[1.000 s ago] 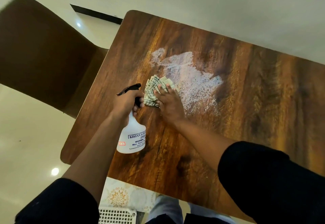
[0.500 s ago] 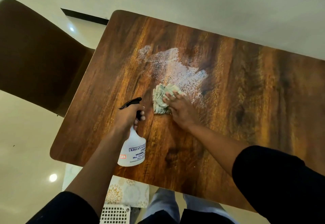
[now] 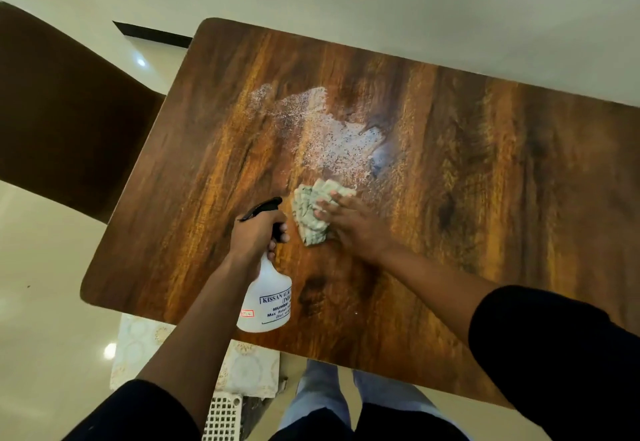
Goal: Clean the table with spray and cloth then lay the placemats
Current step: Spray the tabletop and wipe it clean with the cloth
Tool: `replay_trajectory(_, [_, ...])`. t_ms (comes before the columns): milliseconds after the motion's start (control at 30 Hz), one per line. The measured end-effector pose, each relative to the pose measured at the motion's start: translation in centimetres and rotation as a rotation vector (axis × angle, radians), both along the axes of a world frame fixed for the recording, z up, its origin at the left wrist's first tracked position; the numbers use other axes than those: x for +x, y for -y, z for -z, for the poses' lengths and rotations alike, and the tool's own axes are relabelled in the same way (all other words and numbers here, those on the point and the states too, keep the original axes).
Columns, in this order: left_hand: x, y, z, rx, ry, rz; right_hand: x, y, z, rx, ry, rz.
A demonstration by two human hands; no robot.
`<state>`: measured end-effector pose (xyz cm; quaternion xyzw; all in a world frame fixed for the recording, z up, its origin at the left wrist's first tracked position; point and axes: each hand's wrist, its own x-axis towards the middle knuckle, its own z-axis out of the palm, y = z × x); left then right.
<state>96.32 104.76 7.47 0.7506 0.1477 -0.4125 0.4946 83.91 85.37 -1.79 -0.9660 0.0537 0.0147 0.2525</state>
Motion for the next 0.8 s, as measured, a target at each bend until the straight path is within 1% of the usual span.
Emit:
replay_trajectory(100, [-1.2, 1.3, 0.1, 0.020, 0.002, -0.002, -0.5, 4.7, -0.5, -0.013, -0.058, 0.350])
replay_trajectory(167, [-1.8, 1.9, 0.0, 0.019, -0.006, -0.009, -0.5, 6.9, -0.5, -0.007, -0.088, 0.537])
replay_trajectory(233, [-2.2, 2.6, 0.0, 0.014, -0.001, -0.016, -0.2, 7.2, -0.4, 0.015, -0.097, 0.659])
replay_trajectory(300, [-2.5, 3.2, -0.1, 0.014, 0.010, -0.025, 0.3, 5.4, -0.6, 0.042, -0.073, 0.739])
replay_trajectory(333, [-2.6, 3.5, -0.1, 0.013, 0.012, -0.029, 0.3, 4.1, -0.7, 0.038, -0.057, 0.730])
replay_trajectory(367, [-2.7, 3.9, 0.0, 0.013, 0.012, -0.033, 0.2, 2.7, -0.7, 0.027, -0.043, 0.660])
replay_trajectory(467, [-2.9, 5.2, 0.0, 0.003, 0.007, -0.036, -2.0, 0.0, 0.6, 0.025, 0.008, 0.235])
replay_trajectory(533, [-2.9, 6.2, 0.0, -0.004, 0.014, -0.026, -3.5, 0.8, 1.4, 0.049, 0.028, -0.029])
replay_trajectory(600, [-3.0, 7.1, 0.0, -0.009, 0.021, -0.006, -4.1, 3.3, 1.5, 0.023, 0.023, -0.179])
replay_trajectory(633, [-3.0, 7.4, -0.1, -0.010, 0.022, 0.001, -4.2, 4.7, 1.3, 0.009, 0.018, -0.194])
replay_trajectory(667, [-3.0, 7.7, -0.1, -0.009, 0.024, 0.006, -4.1, 5.9, 0.9, 0.003, 0.019, -0.161])
replay_trajectory(733, [-2.9, 8.4, 0.0, 0.000, 0.024, 0.009, -3.9, 8.4, 0.3, -0.008, 0.025, 0.023])
replay_trajectory(800, [-2.7, 8.9, 0.2, 0.005, 0.022, 0.007, -2.6, 10.4, 0.1, -0.003, -0.006, 0.279])
